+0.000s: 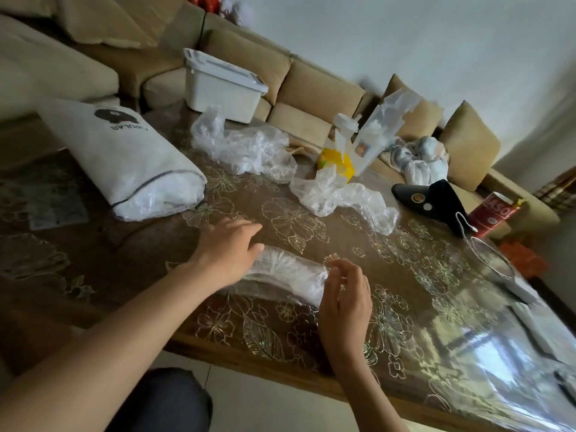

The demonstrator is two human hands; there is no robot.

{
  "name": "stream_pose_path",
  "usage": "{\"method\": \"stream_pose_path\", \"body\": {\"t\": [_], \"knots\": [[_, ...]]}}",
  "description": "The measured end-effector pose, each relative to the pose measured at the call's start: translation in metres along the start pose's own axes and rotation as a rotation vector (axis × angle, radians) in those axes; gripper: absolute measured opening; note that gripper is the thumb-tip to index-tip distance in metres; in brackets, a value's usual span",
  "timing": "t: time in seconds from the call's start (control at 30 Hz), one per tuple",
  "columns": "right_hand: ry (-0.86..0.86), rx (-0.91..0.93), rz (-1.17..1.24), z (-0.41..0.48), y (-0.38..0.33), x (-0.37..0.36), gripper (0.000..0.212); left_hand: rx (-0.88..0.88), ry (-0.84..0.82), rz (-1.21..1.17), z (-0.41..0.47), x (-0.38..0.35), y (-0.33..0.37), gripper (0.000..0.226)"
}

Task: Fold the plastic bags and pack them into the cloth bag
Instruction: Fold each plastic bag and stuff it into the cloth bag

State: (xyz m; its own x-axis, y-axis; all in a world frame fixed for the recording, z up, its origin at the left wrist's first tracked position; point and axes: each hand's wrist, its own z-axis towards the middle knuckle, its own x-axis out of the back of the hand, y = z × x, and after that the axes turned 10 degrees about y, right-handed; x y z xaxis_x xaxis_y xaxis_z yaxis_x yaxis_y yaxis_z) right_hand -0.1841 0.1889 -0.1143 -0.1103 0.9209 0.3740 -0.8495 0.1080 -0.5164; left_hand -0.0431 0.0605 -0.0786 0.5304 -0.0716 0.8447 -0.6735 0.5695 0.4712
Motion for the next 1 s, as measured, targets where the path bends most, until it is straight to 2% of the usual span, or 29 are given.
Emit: {"method": "stream_pose_path", "body": {"t": [0.07, 0.13, 0.3, 0.33, 0.4, 0.47, 0.53, 0.57, 0.63, 0.7, 0.8, 0.9, 1.0], "knots": [[0.009, -0.003, -0.002, 0.000, 0.000, -0.002, 0.031, -0.027, -0.142, 0.133, 0.000, -0.009, 0.010, 0.051], [0.029, 0.023, -0.021, 0.000, 0.001, -0.003, 0.027, -0.013, -0.195, 0.233, 0.003, -0.010, 0.023, 0.047], [0.050, 0.011, -0.076, -0.001, 0.007, 0.000, 0.021, 0.105, -0.270, 0.143, 0.007, -0.008, 0.036, 0.029], [0.065, 0.017, -0.077, 0.000, 0.007, 0.001, 0.021, 0.112, -0.231, 0.069, 0.009, -0.007, 0.033, 0.025], [0.099, 0.023, -0.075, 0.002, 0.008, 0.000, 0.021, 0.211, -0.130, -0.225, 0.014, -0.004, 0.024, 0.018], [0.138, -0.012, -0.053, 0.004, 0.008, -0.001, 0.025, 0.491, 0.000, -0.579, 0.020, 0.003, 0.017, 0.016], [0.167, -0.079, -0.027, 0.003, 0.010, -0.002, 0.027, 0.831, 0.105, -0.883, 0.021, 0.009, 0.001, 0.025], [0.178, -0.100, -0.029, 0.002, 0.014, 0.001, 0.024, 0.950, 0.129, -0.976, 0.019, 0.006, -0.005, 0.034], [0.199, -0.086, -0.050, 0.003, 0.019, 0.003, 0.019, 1.054, 0.132, -1.041, 0.014, 0.006, -0.016, 0.047], [0.142, 0.004, -0.118, 0.004, 0.016, 0.002, 0.036, 1.083, 0.102, -1.008, 0.006, 0.008, -0.024, 0.037], [-0.081, 0.244, -0.195, -0.007, 0.005, -0.003, 0.073, 1.084, 0.048, -1.008, 0.000, 0.011, -0.030, 0.026], [-0.260, 0.336, -0.154, -0.024, -0.010, 0.000, 0.071, 1.103, -0.016, -1.113, -0.004, 0.014, -0.030, 0.028], [-0.367, 0.292, -0.066, -0.025, -0.021, 0.009, 0.082, 1.013, -0.103, -1.057, -0.009, 0.014, -0.022, 0.021]]}}
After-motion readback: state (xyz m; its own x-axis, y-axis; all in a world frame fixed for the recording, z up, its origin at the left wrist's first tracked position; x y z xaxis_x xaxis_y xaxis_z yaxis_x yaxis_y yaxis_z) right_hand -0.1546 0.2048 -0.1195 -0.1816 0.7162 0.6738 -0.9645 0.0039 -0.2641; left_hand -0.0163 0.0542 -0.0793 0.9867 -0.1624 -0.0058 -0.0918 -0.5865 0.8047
